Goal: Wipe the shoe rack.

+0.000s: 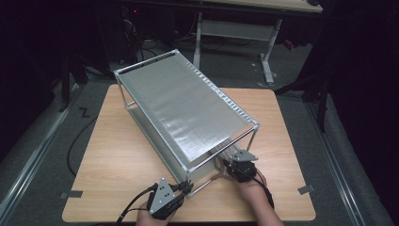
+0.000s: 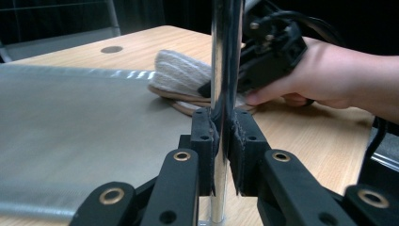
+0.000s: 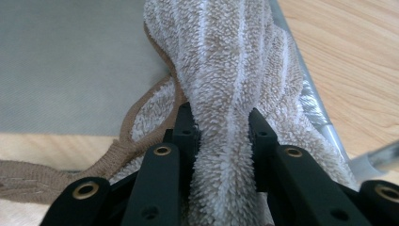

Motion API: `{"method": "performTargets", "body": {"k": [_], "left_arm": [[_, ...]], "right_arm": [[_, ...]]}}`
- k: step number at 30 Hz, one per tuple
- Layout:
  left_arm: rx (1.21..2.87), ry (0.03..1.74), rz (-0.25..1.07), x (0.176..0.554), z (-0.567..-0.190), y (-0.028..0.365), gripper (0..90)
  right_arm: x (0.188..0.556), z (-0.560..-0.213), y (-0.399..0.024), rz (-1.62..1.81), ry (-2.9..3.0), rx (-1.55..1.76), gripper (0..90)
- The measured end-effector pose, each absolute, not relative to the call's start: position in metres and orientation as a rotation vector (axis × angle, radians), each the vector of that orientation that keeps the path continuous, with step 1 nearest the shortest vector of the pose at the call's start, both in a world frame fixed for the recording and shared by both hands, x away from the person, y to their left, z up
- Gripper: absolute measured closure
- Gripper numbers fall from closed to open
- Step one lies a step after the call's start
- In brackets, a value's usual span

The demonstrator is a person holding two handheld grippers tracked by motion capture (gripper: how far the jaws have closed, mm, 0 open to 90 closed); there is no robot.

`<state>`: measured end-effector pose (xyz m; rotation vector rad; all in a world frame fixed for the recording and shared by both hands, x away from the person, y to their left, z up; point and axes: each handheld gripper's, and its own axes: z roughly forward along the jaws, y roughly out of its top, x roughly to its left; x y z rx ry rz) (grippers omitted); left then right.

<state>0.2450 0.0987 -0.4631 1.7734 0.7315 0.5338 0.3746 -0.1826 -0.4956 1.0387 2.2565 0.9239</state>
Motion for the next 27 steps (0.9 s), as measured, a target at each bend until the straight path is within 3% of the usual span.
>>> {"method": "performTargets", "body": {"k": [9, 14, 27], "left_arm": [[1.765, 0.811, 0.573, 0.257, -0.461, 0.129, 80.8], [1.746, 0.803, 0.564, 0.259, -0.464, 0.133, 80.9], [1.748, 0.781, 0.555, 0.263, -0.464, 0.130, 81.0]], "right_arm": [[0.354, -0.494, -0.168, 0.914, 2.272, 0.934, 71.8], [0.330, -0.475, -0.170, 1.010, 2.191, 0.860, 71.6], [0.261, -0.443, -0.246, 1.146, 1.820, 0.979, 69.4]]}}
